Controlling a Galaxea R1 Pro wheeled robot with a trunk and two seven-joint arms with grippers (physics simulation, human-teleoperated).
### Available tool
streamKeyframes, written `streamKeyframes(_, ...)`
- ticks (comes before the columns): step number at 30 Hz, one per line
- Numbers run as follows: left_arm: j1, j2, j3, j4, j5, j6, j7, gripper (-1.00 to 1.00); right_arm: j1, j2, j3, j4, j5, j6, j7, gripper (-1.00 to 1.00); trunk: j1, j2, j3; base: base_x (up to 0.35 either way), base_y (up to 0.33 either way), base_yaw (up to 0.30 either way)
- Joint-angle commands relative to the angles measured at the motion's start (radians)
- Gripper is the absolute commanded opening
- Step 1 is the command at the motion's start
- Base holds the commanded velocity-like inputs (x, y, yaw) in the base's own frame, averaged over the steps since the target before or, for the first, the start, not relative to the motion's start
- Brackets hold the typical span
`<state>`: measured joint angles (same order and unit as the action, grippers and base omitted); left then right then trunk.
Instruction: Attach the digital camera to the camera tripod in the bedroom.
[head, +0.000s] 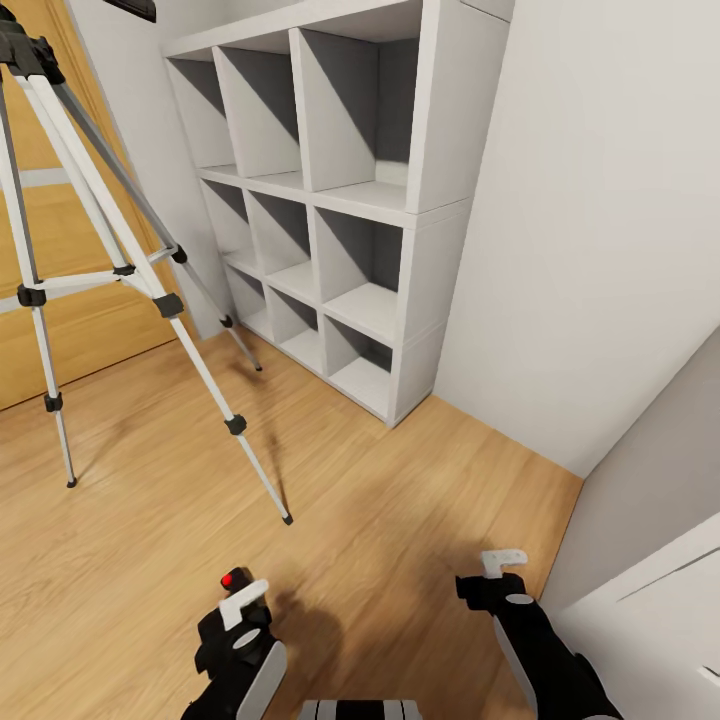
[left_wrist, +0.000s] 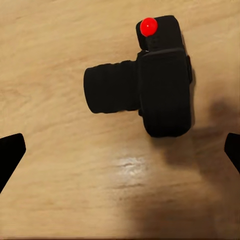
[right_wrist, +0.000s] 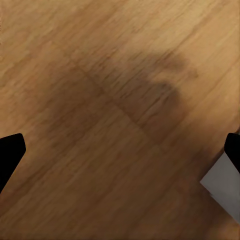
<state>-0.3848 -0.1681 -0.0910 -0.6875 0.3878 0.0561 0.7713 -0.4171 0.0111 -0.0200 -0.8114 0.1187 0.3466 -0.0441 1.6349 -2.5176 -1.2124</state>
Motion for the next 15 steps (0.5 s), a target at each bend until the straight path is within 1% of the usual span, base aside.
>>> streamKeyframes(1, 0.000, 0.001, -0.005, 0.000, 0.003, 0.005, 0.007, 1.00, 0.000, 0.001, -0.002, -0.002, 0.010, 0.006, 0.001, 1.00, 0.000, 0.000, -0.001, 0.000, 0.000, 0.000)
streamKeyframes(5, 0.000, 0.000, -0.009, -0.006, -0.001, 0.004, 0.001, 1.00, 0.000, 0.001, -0.002, -0.002, 0.010, 0.006, 0.001, 1.00, 0.000, 0.000, -0.001, 0.000, 0.000, 0.000)
streamKeyframes(7, 0.000, 0.002, -0.033, -0.005, -0.002, 0.012, -0.052, 1.00, 0.000, 0.001, -0.002, -0.002, 0.010, 0.006, 0.001, 1.00, 0.000, 0.000, -0.001, 0.000, 0.000, 0.000)
streamKeyframes(8, 0.000, 0.003, -0.037, -0.002, -0.001, 0.014, -0.065, 1.00, 0.000, 0.001, -0.002, -0.002, 0.010, 0.006, 0.001, 1.00, 0.000, 0.000, -0.001, 0.000, 0.000, 0.000)
streamKeyframes(12, 0.000, 0.006, -0.047, 0.010, 0.002, 0.021, -0.130, 1.00, 0.000, 0.001, -0.002, -0.002, 0.010, 0.005, 0.005, 1.00, 0.000, 0.000, -0.001, 0.000, 0.000, 0.000)
streamKeyframes(15, 0.000, 0.008, -0.049, 0.008, 0.004, 0.023, -0.161, 1.00, 0.000, 0.001, -0.003, -0.002, 0.010, 0.005, 0.008, 1.00, 0.000, 0.000, -0.001, 0.000, 0.000, 0.000)
